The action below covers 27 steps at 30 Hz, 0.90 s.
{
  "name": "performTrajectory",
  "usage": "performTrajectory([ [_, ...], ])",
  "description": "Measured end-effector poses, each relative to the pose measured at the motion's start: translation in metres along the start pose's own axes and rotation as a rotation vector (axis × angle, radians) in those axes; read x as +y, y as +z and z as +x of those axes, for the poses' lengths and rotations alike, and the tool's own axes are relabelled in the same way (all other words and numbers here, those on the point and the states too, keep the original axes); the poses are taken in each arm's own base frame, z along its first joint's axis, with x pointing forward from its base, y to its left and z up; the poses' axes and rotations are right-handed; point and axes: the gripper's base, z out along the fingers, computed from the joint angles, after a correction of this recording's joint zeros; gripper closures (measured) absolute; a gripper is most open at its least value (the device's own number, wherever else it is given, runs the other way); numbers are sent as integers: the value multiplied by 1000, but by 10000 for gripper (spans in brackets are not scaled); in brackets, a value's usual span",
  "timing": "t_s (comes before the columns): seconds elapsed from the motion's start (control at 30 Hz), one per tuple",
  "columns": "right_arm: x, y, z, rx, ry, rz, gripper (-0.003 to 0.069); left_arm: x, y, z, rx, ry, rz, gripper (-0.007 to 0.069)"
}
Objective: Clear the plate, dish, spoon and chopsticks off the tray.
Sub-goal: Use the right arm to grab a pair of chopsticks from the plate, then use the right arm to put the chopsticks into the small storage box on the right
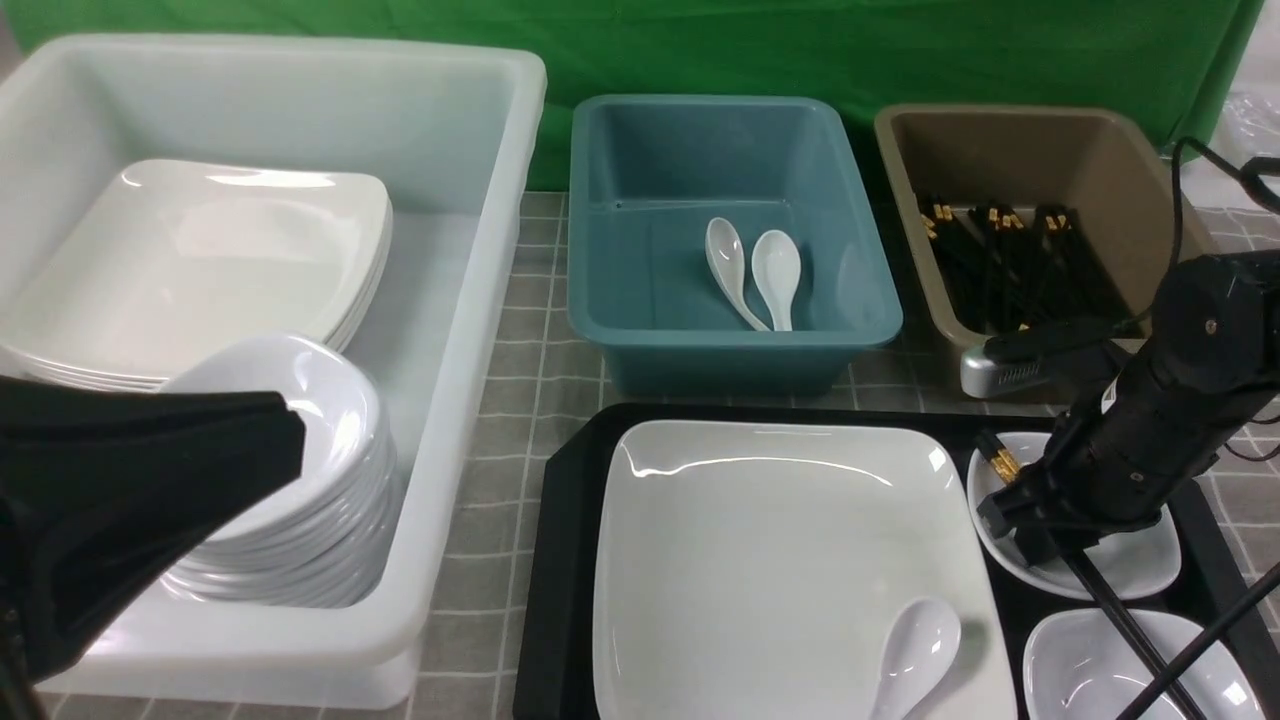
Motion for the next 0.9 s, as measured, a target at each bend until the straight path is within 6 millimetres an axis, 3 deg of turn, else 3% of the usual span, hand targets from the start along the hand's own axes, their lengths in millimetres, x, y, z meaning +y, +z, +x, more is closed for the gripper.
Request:
performTrajectory([
  [0.1, 0, 0, 0, 6, -29, -1, 452, 0, 0, 0, 0, -4, 3, 615],
  [0.17, 0, 0, 2, 25, -65, -5, 530, 0, 0, 0, -1, -5, 4, 615],
  [0.4, 1, -13, 7, 45, -115, -12, 528, 0, 0, -1, -7, -5, 1, 615],
  [0.53, 10, -53, 9, -71, -84, -78, 528, 2, 0, -5, -56, 8, -26, 615],
  [0.57, 11, -56, 10, -77, -83, -87, 528, 2, 0, -5, -60, 9, -27, 615],
  [0.63, 23, -87, 12, -186, -71, -202, 528, 5, -1, -10, -109, 13, -55, 615],
  [0.67, 25, -93, 11, -204, -77, -219, 528, 5, -1, -10, -113, 14, -58, 615],
  [0.77, 21, -132, -10, -362, -35, -274, 528, 8, -2, -16, -179, 25, -96, 615],
  [0.9, 0, -150, -43, -493, 30, -257, 528, 10, -2, -19, -211, 56, -119, 615],
])
